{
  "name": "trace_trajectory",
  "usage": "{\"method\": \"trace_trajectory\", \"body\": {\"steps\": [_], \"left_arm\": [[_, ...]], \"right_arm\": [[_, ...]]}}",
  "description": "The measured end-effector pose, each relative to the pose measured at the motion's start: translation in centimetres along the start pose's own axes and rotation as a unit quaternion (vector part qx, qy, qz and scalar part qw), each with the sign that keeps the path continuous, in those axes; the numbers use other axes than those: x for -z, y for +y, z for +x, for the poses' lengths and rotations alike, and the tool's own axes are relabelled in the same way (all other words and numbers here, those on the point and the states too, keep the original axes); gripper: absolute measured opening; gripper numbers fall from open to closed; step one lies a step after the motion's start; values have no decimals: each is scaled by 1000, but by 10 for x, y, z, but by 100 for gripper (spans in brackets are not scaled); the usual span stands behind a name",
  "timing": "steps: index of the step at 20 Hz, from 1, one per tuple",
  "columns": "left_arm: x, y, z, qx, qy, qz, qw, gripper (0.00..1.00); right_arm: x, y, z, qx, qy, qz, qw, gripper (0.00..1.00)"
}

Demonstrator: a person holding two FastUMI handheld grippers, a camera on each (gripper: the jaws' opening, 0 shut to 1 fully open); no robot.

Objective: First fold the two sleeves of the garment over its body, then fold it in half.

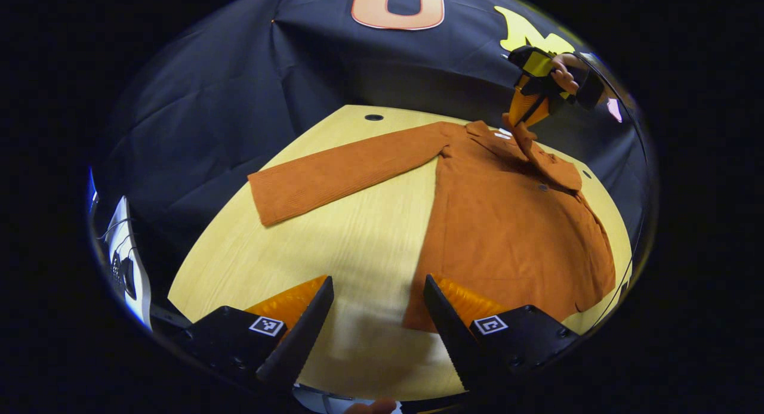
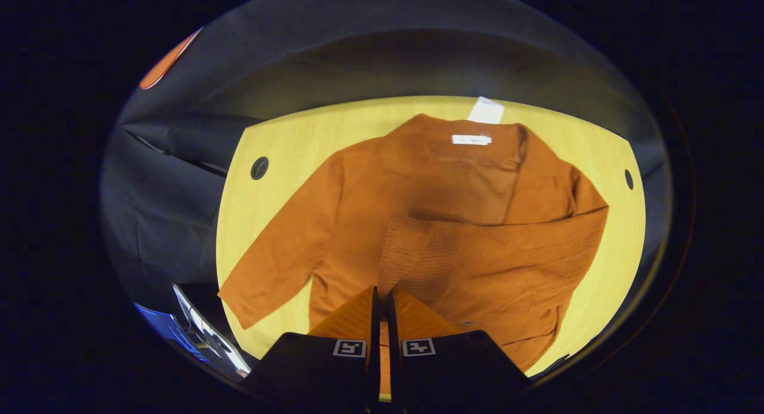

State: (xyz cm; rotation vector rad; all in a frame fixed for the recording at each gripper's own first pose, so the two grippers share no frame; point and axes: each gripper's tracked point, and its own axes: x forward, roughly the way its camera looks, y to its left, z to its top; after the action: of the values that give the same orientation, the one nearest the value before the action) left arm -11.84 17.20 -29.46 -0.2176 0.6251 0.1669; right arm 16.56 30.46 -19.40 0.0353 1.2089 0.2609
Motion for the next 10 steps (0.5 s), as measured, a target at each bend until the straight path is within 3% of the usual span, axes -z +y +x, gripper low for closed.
{"method": "trace_trajectory", "body": {"steps": [3,7,10], "left_arm": [[10,9,-7,-3,-2,-35,999,99],[28,17,-18,-11,7,-70,997,99],[29,25,-23,-30,-3,-75,997,99]], "right_arm": [[-9,28,29,-6,-9,-4,1000,7],[-8,35,59,17,1,-20,1000,7],[-9,42,71,14,5,-11,1000,7]]}}
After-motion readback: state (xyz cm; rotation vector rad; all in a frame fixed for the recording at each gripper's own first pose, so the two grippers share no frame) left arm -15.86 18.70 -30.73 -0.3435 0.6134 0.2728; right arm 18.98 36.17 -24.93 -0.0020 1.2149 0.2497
